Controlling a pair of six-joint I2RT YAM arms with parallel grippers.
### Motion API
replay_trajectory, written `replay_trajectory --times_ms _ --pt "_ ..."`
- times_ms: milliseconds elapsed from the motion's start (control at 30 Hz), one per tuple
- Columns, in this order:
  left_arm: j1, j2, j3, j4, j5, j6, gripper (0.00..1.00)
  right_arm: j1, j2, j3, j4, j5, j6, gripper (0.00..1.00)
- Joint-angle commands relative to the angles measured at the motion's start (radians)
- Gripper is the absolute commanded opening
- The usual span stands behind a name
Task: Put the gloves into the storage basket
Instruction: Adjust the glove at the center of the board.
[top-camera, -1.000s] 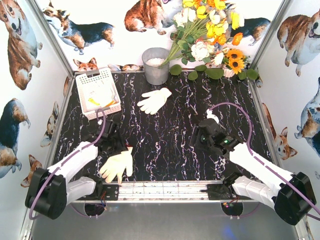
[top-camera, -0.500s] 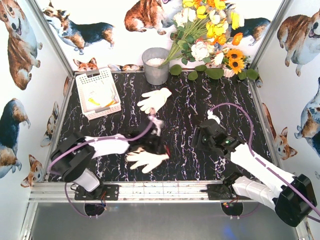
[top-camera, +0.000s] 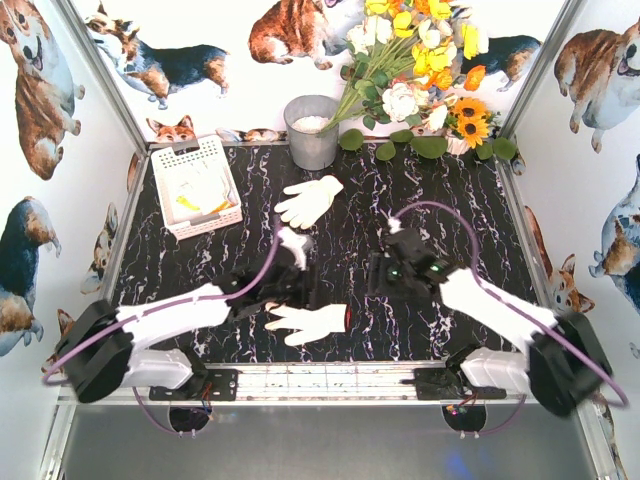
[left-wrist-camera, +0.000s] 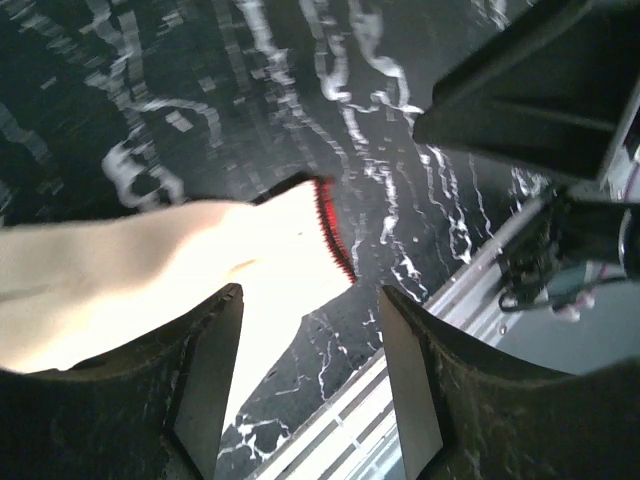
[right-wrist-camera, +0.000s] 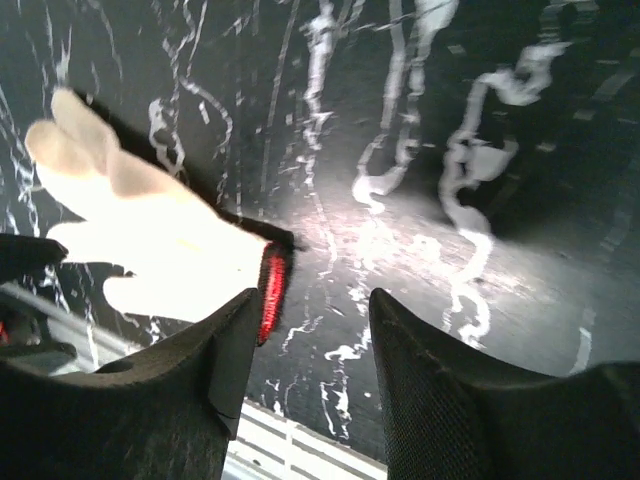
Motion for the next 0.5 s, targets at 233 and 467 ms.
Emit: replay_trajectory --times_ms 233,467 --pt "0.023 -0.238 -0.294 0.023 -0.174 -0.515 0.52 0.007 0.373 0.185 0.131 -0.422 -0.169 0.40" --pt "0.041 -0.206 -0.326 0.088 -0.162 -0.545 0.51 0.011 0.500 0.250 0.113 -0.462 -0.237 0.38"
